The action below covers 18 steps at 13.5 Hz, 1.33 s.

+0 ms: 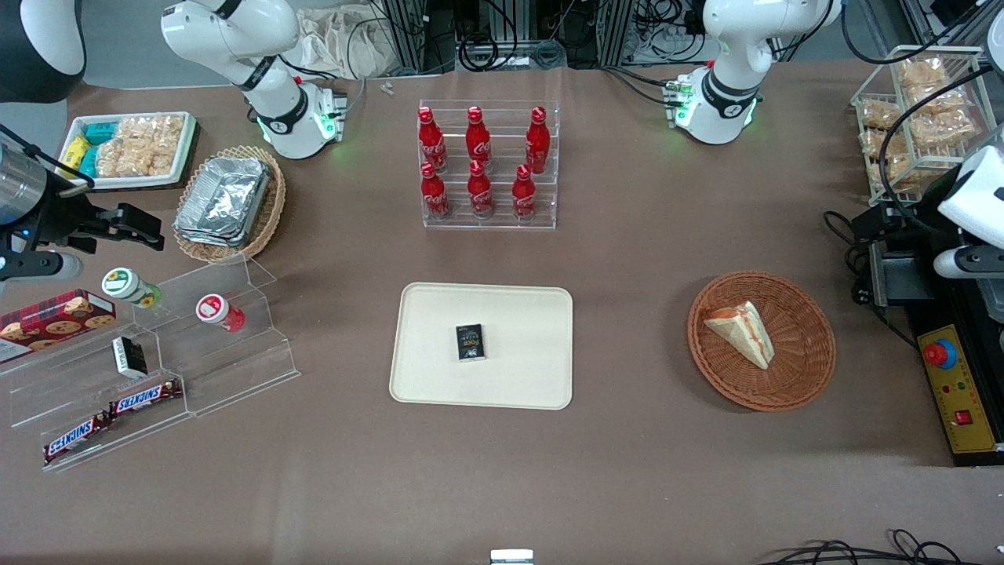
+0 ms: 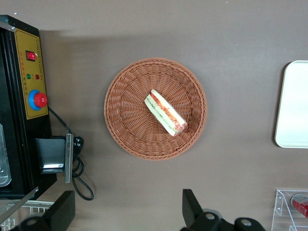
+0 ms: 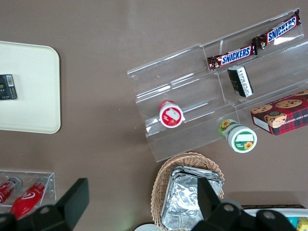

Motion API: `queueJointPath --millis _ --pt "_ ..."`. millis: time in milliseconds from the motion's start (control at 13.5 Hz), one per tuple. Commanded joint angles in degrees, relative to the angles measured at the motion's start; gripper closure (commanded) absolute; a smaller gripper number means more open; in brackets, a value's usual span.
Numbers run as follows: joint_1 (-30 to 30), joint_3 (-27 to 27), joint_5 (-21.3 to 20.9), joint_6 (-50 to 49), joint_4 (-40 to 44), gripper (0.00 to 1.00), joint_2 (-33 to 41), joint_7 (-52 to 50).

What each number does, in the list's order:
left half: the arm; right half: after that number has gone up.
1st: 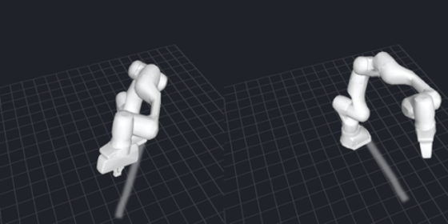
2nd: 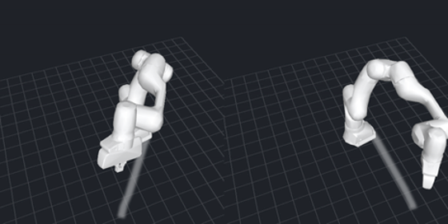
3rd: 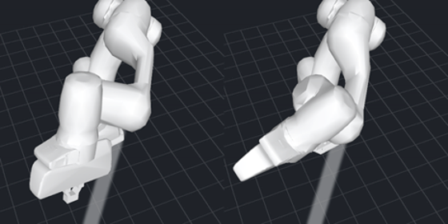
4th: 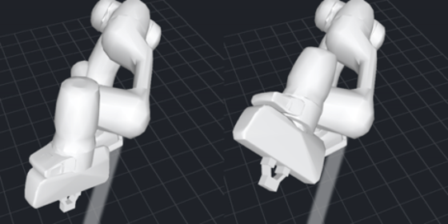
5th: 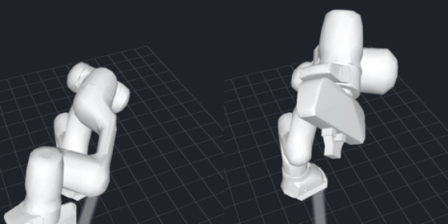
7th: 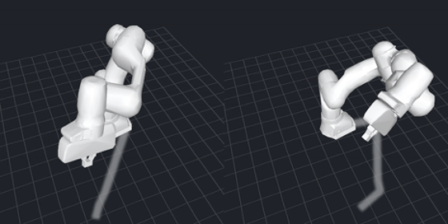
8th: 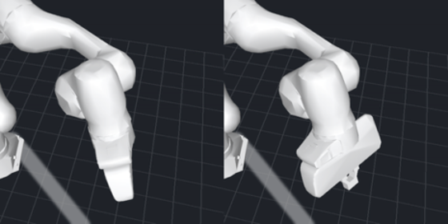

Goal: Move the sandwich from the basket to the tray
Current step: 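Move the left gripper toward the sandwich in the wicker basket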

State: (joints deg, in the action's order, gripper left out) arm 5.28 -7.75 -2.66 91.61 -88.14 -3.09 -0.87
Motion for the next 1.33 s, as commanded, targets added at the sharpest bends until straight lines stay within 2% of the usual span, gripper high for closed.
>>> queueJointPath --millis 0,1185,1259 --pt "-0.4 0.5 0.2 -1.4 1.2 0.00 -0.2 -0.7" --pt "-1.1 0.0 -0.2 -0.2 -3.4 0.00 -2.1 -2.5" --pt "-1.1 -0.2 0.6 -0.6 -3.8 0.00 -2.2 -3.9"
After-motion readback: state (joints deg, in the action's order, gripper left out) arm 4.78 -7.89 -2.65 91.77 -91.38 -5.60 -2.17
